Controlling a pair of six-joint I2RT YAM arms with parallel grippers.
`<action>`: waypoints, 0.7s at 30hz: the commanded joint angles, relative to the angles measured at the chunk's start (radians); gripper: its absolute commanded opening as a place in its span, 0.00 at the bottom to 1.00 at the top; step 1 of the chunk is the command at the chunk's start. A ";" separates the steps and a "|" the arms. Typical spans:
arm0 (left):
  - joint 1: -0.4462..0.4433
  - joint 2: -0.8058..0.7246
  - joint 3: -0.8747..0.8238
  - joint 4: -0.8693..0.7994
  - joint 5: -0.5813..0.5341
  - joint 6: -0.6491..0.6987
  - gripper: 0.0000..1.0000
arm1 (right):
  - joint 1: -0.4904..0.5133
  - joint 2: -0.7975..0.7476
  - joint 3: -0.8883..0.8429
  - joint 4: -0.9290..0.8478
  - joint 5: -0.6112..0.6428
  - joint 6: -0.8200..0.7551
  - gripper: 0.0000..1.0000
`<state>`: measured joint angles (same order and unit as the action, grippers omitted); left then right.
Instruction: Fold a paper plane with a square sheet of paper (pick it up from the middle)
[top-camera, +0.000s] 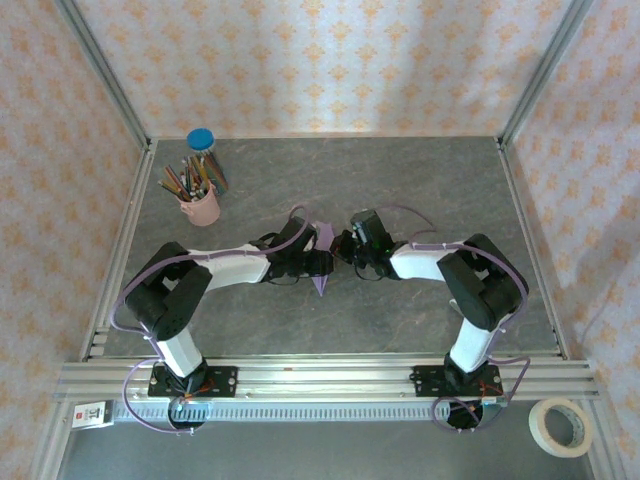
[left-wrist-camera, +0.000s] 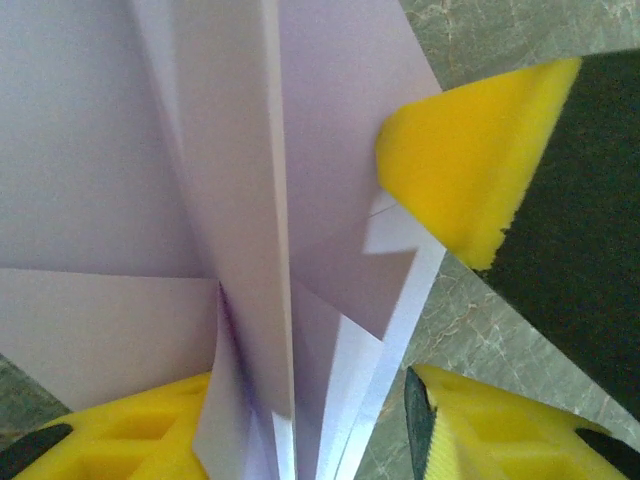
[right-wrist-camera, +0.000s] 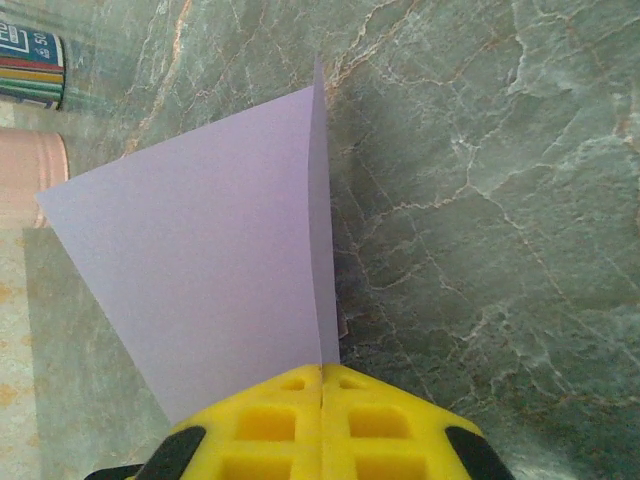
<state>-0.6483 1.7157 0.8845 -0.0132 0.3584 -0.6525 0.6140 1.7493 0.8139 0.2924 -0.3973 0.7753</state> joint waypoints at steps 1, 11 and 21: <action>-0.004 0.014 0.025 -0.047 -0.053 0.019 0.47 | -0.006 -0.028 0.024 -0.025 -0.002 0.012 0.00; -0.004 0.010 0.024 -0.041 -0.064 0.019 0.38 | -0.006 -0.026 0.025 -0.032 0.006 0.005 0.00; -0.004 0.023 0.025 -0.064 -0.119 0.011 0.27 | -0.007 -0.027 0.021 -0.022 -0.001 0.007 0.00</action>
<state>-0.6483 1.7176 0.8879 -0.0425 0.2825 -0.6483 0.6140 1.7493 0.8162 0.2756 -0.3977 0.7780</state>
